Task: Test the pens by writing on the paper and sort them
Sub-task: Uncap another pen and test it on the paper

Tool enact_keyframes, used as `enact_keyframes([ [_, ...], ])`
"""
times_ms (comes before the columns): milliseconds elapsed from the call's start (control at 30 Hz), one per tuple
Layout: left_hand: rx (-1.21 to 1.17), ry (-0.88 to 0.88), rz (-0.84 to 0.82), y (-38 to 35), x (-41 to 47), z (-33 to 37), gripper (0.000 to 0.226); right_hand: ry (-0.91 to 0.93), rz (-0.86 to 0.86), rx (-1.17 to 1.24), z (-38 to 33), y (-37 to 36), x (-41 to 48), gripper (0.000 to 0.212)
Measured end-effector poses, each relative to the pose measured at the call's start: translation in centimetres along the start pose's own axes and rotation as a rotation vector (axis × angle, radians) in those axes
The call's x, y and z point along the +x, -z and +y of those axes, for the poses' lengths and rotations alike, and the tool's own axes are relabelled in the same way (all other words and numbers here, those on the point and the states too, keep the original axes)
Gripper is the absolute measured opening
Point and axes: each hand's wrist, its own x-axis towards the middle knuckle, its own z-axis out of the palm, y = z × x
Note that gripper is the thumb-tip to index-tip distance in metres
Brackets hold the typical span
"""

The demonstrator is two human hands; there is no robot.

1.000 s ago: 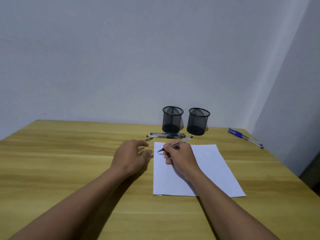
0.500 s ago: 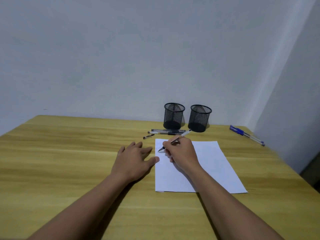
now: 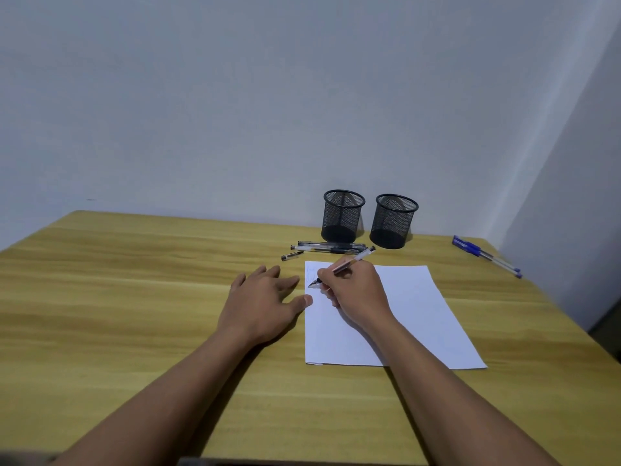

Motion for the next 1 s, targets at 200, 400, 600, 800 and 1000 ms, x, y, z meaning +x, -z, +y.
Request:
enact_keyframes([
  [200, 0.005, 0.004, 0.000, 0.07, 0.00, -0.07, 0.062, -0.013, 0.004, -0.036, 0.19, -0.06, 0.02, 0.012],
  [400, 0.002, 0.009, 0.005, 0.16, -0.04, 0.05, 0.061, -0.025, 0.028, -0.040, 0.10, 0.00, -0.12, 0.012],
  [600, 0.002, 0.004, 0.004, 0.31, -0.13, 0.16, 0.061, -0.035, 0.053, -0.044, 0.08, 0.31, -0.04, 0.016],
  [800, 0.001, 0.005, 0.005, 0.33, -0.13, 0.25, 0.061, -0.047, 0.052, -0.032, 0.25, 0.16, 0.16, 0.014],
  [1000, -0.001, 0.014, 0.012, 0.43, -0.18, 0.36, 0.061, -0.100, 0.041, 0.068, -0.11, 0.20, 0.47, 0.015],
])
